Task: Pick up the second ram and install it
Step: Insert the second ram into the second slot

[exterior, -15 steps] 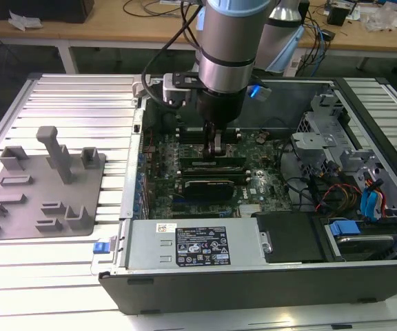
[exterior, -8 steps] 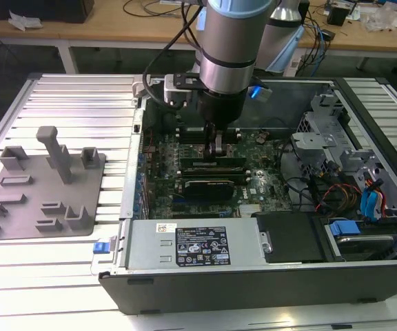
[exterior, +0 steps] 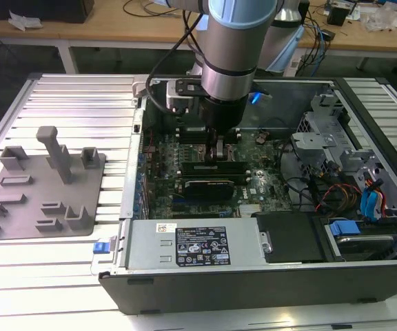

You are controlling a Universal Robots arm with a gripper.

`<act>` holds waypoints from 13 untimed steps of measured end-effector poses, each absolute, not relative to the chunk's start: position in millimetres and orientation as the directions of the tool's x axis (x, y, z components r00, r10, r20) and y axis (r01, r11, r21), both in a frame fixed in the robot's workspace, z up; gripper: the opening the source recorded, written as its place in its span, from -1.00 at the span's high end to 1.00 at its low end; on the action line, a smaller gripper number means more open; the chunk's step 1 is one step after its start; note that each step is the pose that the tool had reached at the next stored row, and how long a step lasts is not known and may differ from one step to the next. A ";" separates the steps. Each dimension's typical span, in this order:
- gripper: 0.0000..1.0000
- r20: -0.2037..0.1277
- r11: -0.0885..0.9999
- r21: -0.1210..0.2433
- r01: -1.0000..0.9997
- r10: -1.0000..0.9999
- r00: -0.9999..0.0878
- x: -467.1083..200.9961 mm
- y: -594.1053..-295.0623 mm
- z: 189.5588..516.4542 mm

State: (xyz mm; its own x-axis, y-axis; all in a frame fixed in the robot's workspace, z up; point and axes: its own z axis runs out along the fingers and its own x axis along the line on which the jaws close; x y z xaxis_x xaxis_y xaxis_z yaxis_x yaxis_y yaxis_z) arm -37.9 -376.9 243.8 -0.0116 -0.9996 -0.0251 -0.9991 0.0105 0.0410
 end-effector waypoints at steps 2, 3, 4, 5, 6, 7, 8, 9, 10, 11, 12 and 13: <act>0.82 -0.025 0.011 0.041 -0.999 -1.000 -0.012 -37.2 -376.9 243.0; 0.82 -0.026 0.011 0.041 -0.999 -1.000 -0.012 -37.2 -376.8 242.3; 0.82 -0.025 0.011 0.041 -0.999 -1.000 -0.012 -37.2 -376.9 241.4; 0.82 -0.025 0.010 0.041 -0.999 -1.000 -0.011 -37.2 -376.9 239.9; 0.82 -0.025 0.010 0.041 -0.999 -1.000 -0.011 -37.2 -376.9 239.4; 0.82 -0.026 0.010 0.041 -0.999 -1.000 -0.012 -37.2 -376.9 239.1; 0.82 -0.026 0.010 0.041 -0.999 -1.000 -0.011 -37.2 -376.9 238.8; 0.82 -0.026 0.010 0.041 -0.999 -1.000 -0.011 -37.2 -376.9 238.6; 0.82 -0.026 0.010 0.041 -0.999 -1.000 -0.011 -37.4 -376.9 238.1; 0.82 -0.026 0.010 0.041 -0.999 -1.000 -0.011 -37.5 -376.9 238.0; 0.82 -0.026 0.010 0.041 -0.999 -1.000 -0.011 -37.5 -376.9 237.9; 0.82 -0.026 0.010 0.041 -0.999 -1.000 -0.011 -37.5 -376.9 237.9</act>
